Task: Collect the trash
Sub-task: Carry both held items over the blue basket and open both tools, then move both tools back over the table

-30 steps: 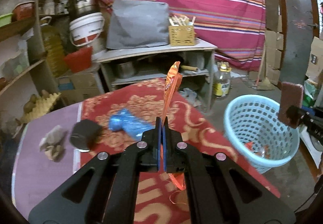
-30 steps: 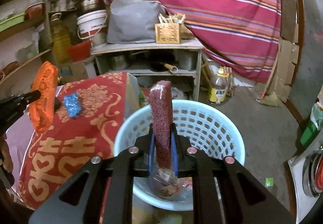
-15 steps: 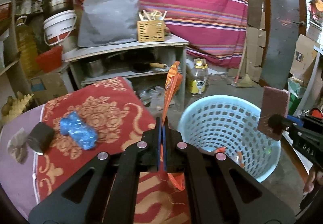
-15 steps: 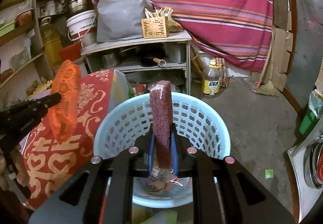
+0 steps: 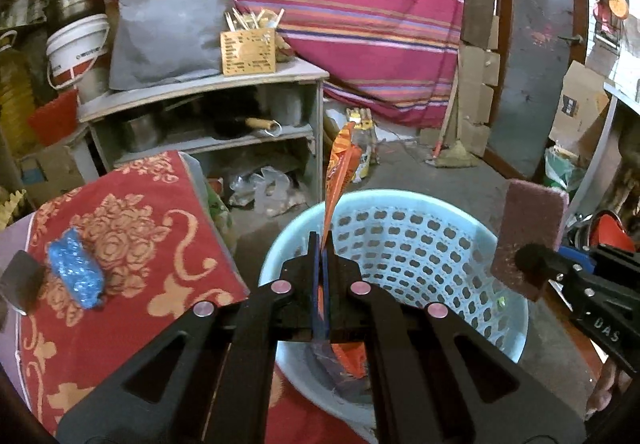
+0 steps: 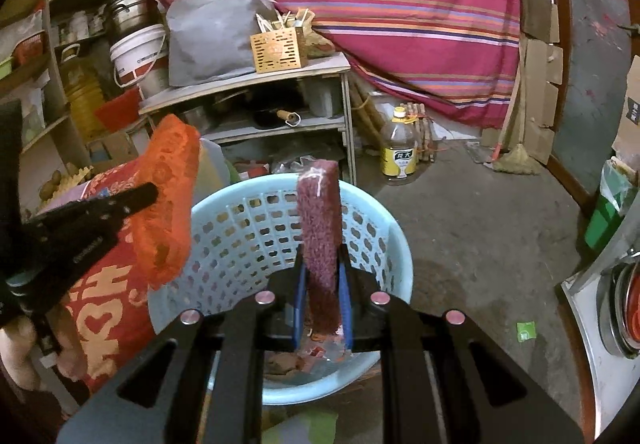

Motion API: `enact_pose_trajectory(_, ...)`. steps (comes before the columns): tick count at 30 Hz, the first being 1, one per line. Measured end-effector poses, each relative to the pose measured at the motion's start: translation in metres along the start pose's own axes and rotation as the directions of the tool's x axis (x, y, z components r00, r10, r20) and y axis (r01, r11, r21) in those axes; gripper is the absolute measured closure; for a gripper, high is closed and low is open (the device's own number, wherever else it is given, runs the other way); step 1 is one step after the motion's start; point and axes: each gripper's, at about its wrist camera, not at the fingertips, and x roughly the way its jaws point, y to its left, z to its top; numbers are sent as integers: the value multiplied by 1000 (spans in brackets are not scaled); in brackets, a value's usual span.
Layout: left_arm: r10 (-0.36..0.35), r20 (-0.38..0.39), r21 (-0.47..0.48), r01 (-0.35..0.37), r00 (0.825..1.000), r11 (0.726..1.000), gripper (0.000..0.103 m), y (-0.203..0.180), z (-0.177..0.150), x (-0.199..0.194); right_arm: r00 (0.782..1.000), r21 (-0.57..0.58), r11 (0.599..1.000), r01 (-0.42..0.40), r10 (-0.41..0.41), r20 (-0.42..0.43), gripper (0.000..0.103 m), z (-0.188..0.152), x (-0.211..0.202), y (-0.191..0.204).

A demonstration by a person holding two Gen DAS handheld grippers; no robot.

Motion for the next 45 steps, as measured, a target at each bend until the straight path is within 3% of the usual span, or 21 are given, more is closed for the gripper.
enact_pose_trajectory(2, -2, -17, 2, 2, 1000, 1000, 102, -4, -2, 6, 1000, 2, 1000, -1, 1, -3, 88, 1, 1, 0)
enact_pose_trajectory(4, 0, -30, 7, 0, 1000, 1000, 91, -6, -4, 8, 1000, 5, 1000, -3, 3, -4, 88, 1, 2, 0)
enact_pose_trajectory(6, 21, -25, 15, -20, 999, 1000, 67, -8, -5, 8, 1000, 7, 1000, -4, 4, -5, 88, 1, 2, -1)
enact_pose_trajectory(10, 46, -16, 22, -46, 999, 999, 56, -3, -6, 3, 1000, 7, 1000, -6, 6, -9, 88, 1, 4, -2)
enact_pose_trajectory(14, 104, 12, -9, -104, 994, 995, 32, 15, -6, -12, 1000, 9, 1000, -13, 13, -14, 88, 1, 6, 2)
enact_pose_trajectory(21, 203, 32, -67, -200, 979, 977, 15, 54, -9, -40, 999, -5, 1000, -24, 24, -24, 88, 5, 18, 23)
enact_pose_trajectory(24, 250, 59, -85, -245, 966, 966, 9, 72, -10, -57, 999, -17, 999, -30, 30, -24, 86, 8, 21, 32)
enact_pose_trajectory(25, 267, 69, -91, -261, 961, 961, 8, 78, -10, -64, 999, -19, 999, -30, 30, -22, 79, 9, 21, 35)
enact_pose_trajectory(26, 277, 76, -99, -269, 958, 958, 7, 84, -11, -69, 1000, -21, 999, -25, 25, -18, 55, 9, 22, 36)
enact_pose_trajectory(28, 289, 86, -119, -278, 953, 953, 6, 97, -12, -81, 1000, -23, 1000, 8, -8, 14, 37, 10, 20, 40)
enact_pose_trajectory(33, 348, 104, -150, -331, 932, 932, 6, 133, -19, -112, 1000, -26, 1000, 8, -8, 20, 36, 13, 13, 53)
enact_pose_trajectory(38, 419, 110, -151, -401, 902, 904, 6, 164, -27, -138, 999, -76, 997, -1, 5, 53, 25, 16, 0, 85)
enact_pose_trajectory(45, 503, 97, -217, -475, 859, 853, 6, 217, -44, -171, 996, -147, 987, -60, 70, 63, 22, 17, -4, 144)
